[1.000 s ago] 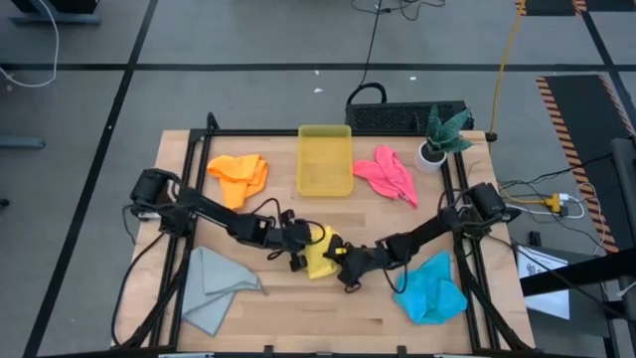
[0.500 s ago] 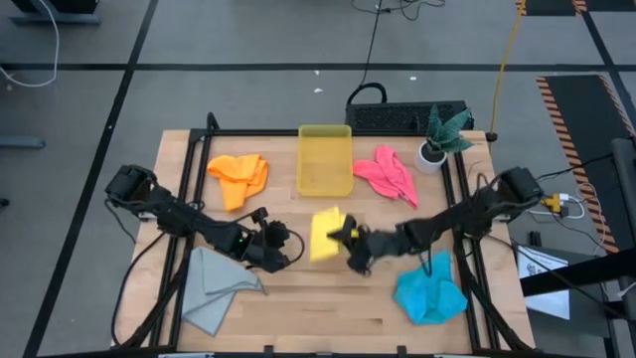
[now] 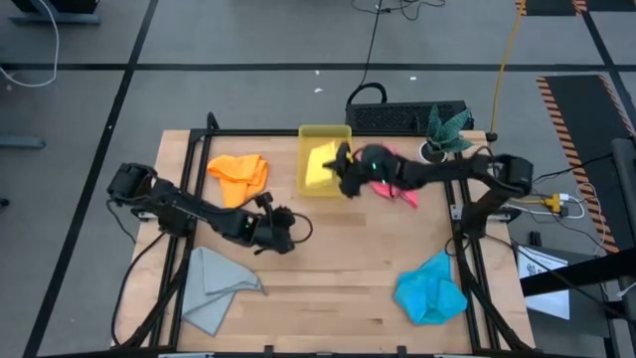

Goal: Fold microfiber towels
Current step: Put the folded yellow microfiber towel into the yellow bin

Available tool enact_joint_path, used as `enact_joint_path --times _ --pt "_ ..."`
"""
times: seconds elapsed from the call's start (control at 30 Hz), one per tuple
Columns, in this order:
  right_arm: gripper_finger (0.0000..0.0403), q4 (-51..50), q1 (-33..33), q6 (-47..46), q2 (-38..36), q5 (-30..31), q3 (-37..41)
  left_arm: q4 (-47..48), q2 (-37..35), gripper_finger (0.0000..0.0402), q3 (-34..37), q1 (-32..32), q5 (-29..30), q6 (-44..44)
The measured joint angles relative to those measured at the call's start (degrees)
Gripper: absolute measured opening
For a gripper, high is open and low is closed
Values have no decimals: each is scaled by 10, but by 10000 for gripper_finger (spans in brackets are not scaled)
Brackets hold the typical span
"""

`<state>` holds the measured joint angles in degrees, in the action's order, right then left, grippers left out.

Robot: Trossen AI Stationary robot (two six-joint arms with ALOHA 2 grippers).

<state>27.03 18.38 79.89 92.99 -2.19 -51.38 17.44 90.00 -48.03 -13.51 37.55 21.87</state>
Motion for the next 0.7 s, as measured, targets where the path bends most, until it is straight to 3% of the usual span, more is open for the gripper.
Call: enact_joint_path --times 0.17,0.43,0.7 --pt "7 -5 64 15 85 -82 -60 -50 0 8 0 50 -35 -85" --pt "7 -5 133 59 189 -151 -126 -66 0 17 0 87 -61 -146" --pt "10 -5 139 91 238 -163 -153 -110 0 3 0 87 -66 -206"
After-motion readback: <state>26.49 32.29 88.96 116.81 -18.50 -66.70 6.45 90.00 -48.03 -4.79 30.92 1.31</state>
